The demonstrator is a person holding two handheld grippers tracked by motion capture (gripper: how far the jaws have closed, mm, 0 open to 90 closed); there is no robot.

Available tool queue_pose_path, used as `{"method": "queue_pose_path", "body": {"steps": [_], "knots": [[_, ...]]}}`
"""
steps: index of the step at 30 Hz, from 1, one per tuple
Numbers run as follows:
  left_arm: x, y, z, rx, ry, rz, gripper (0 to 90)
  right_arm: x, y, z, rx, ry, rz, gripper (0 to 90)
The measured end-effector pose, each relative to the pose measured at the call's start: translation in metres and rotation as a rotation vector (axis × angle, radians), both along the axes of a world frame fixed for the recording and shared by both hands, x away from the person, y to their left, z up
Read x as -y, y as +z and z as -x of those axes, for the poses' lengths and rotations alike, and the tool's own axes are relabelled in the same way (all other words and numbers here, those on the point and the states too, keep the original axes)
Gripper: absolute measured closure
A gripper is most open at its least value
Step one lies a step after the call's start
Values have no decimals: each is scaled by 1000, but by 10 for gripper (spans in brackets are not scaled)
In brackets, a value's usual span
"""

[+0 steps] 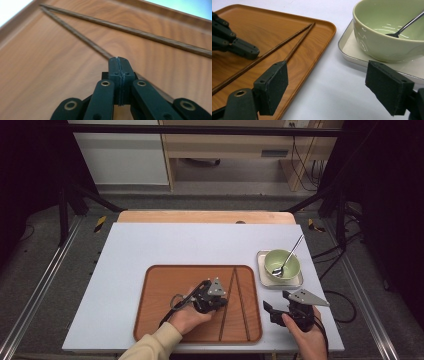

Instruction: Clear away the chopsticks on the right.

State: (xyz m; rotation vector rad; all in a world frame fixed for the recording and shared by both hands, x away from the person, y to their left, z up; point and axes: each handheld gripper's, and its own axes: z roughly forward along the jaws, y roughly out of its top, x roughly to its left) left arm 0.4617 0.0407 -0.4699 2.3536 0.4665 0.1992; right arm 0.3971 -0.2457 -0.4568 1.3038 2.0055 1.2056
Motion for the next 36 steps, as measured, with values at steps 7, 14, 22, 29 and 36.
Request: {"method": "queue_pose_path", "body": {"steps": [7, 14, 22, 29, 36], "knots": [[13, -3, 1, -18, 1, 43, 898, 1, -1, -1, -3, 2, 1, 185], [26, -4, -3, -9, -16, 45, 897, 0, -1, -1, -11, 5, 1, 185], [34, -5, -8, -11, -7, 62, 897, 0, -2, -1, -13, 6, 1, 185], [27, -3, -9, -10, 2, 64, 898, 0, -2, -1, -13, 6, 1, 184], [11, 8, -8, 26, 20, 100, 898, 0, -2, -2, -10, 2, 4, 175]]}}
